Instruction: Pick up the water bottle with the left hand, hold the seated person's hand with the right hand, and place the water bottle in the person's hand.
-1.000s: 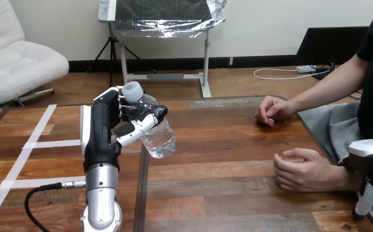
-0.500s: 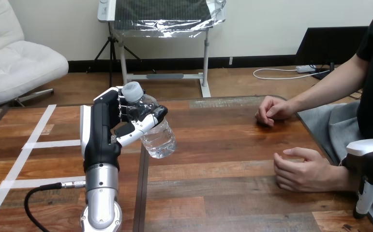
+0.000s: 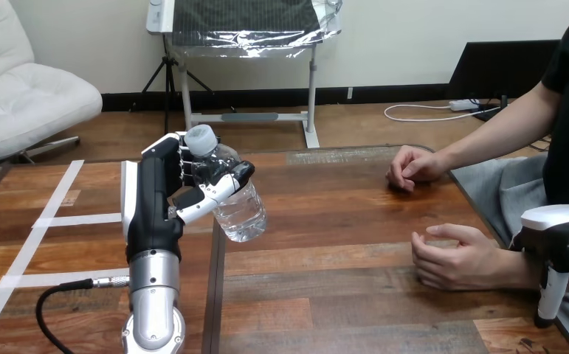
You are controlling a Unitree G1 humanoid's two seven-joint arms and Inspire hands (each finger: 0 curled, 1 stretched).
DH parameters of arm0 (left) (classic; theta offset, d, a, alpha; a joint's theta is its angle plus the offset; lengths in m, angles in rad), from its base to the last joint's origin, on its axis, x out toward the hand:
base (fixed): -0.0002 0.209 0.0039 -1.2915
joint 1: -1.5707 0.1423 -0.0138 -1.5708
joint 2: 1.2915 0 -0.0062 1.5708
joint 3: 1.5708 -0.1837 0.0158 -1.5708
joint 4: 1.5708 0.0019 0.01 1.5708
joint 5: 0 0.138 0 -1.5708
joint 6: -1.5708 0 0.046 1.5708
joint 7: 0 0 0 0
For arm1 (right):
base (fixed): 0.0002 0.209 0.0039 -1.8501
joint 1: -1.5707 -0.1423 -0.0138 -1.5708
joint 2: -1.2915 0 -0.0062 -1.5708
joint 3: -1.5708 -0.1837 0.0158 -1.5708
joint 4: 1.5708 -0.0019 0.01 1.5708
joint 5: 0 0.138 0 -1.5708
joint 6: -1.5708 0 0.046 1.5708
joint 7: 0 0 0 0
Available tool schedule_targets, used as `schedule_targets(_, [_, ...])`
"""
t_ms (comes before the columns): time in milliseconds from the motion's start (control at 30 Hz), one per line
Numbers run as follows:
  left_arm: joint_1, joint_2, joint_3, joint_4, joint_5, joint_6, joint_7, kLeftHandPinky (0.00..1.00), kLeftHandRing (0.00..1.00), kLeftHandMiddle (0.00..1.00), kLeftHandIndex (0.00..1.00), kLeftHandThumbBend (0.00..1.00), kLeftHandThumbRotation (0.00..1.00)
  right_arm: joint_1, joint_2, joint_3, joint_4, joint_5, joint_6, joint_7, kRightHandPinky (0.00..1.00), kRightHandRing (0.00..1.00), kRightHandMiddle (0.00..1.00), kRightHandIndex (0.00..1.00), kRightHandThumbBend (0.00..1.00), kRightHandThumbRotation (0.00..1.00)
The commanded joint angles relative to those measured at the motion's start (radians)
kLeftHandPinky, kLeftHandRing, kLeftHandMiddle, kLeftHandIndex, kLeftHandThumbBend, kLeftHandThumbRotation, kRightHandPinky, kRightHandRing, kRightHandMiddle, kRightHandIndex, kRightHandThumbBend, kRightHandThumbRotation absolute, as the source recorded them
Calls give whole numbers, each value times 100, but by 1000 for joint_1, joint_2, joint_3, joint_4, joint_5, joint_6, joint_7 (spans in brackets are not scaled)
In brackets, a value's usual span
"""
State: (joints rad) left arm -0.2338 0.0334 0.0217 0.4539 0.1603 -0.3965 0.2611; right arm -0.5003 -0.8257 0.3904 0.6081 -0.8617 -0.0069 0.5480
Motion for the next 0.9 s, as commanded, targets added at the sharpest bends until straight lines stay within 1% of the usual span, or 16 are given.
schedule_targets(0, [-64, 16, 14, -33, 1, -14, 6, 38, 40, 44, 51, 62, 0, -50, 62, 18, 57, 21, -10, -35, 69, 79, 85, 83, 68, 0])
schedule_targets(100, [-61, 14, 15, -41, -2, -9, 2, 38, 40, 44, 51, 63, 0, -51, 69, 15, 72, 33, -18, -45, 68, 79, 85, 82, 68, 0])
schedule_targets(233, [-61, 14, 16, -37, -4, -17, 0, 38, 40, 44, 51, 62, 0, -48, 71, 20, 79, 40, -27, -63, 65, 78, 85, 81, 68, 0])
schedule_targets(333, [-61, 13, 18, -37, -10, -20, -4, 39, 41, 44, 51, 63, 0, -44, 74, 24, 88, 41, -36, -81, 64, 79, 85, 80, 68, 0])
schedule_targets(433, [-59, 11, 18, -41, -10, -16, -3, 38, 40, 44, 51, 63, 0, -42, 81, 26, 89, 46, -31, -75, 64, 78, 85, 80, 68, 0])
schedule_targets(500, [-57, 10, 18, -48, -12, -14, -5, 38, 40, 44, 51, 63, 0, -41, 85, 28, 93, 46, -31, -84, 63, 77, 85, 80, 68, 0])
schedule_targets(567, [-59, 13, 19, -42, -16, -19, -10, 38, 40, 44, 51, 62, 0, -43, 89, 41, 98, 31, -26, -91, 63, 76, 85, 80, 69, 0])
schedule_targets(700, [-61, 14, 22, -35, -25, -28, -19, 41, 41, 44, 51, 62, 0, -46, 94, 51, 106, 19, -19, -98, 64, 76, 85, 80, 70, 0])
schedule_targets(867, [-60, 15, 23, -34, -25, -29, -21, 42, 41, 44, 51, 62, 0, -38, 101, 39, 99, 38, -11, -99, 64, 75, 85, 79, 71, 0])
